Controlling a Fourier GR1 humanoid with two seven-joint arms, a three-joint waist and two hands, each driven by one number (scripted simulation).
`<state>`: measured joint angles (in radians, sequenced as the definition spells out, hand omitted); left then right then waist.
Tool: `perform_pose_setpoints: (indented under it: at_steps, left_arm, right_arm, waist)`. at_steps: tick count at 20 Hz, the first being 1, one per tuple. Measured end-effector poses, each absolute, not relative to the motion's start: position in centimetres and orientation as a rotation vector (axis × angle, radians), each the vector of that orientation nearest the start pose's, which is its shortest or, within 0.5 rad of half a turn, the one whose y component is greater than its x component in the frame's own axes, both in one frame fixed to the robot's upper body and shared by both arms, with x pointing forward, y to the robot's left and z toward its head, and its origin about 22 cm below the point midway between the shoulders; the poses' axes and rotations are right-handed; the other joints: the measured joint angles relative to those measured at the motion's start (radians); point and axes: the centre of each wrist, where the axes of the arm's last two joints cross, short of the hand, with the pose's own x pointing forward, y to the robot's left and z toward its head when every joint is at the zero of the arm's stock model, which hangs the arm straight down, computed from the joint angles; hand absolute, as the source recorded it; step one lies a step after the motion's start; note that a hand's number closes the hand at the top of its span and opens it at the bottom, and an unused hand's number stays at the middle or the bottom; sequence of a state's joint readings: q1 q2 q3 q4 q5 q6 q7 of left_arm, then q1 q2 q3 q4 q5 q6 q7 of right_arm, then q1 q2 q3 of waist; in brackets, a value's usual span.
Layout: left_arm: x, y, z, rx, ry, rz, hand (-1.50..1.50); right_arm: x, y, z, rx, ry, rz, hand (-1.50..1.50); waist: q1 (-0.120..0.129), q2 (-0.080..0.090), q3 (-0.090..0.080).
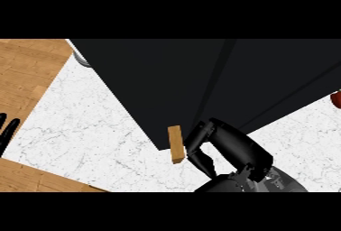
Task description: Pick up the bottled water, place it into the cabinet and close the cabinet
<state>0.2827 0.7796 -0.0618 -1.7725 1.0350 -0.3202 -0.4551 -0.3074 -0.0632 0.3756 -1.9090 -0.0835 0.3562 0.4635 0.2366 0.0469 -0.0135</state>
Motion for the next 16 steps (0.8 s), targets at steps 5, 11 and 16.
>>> perform_pose_setpoints:
  at_steps: [5, 11, 16]
  left_arm:
    - [17.6, 37.1, 6.6, -0.550, -1.864, 0.089, -1.50]
    - [17.5, 37.5, 6.4, -0.553, -1.866, 0.099, -1.50]
    - [17.5, 37.7, 6.1, -0.548, -1.869, 0.115, -1.50]
  right_arm:
    - [28.8, -10.7, 15.6, 0.342, -1.623, 0.697, 1.50]
    - [32.0, -8.4, 16.8, 0.311, -1.573, 0.558, -1.50]
    - [32.8, -7.0, 16.9, 0.331, -1.517, 0.493, -1.50]
  waist:
    - [-0.008, -0.001, 0.004]
    - [-0.019, -0.011, 0.009]
    - [-0.038, -0.022, 0.012]
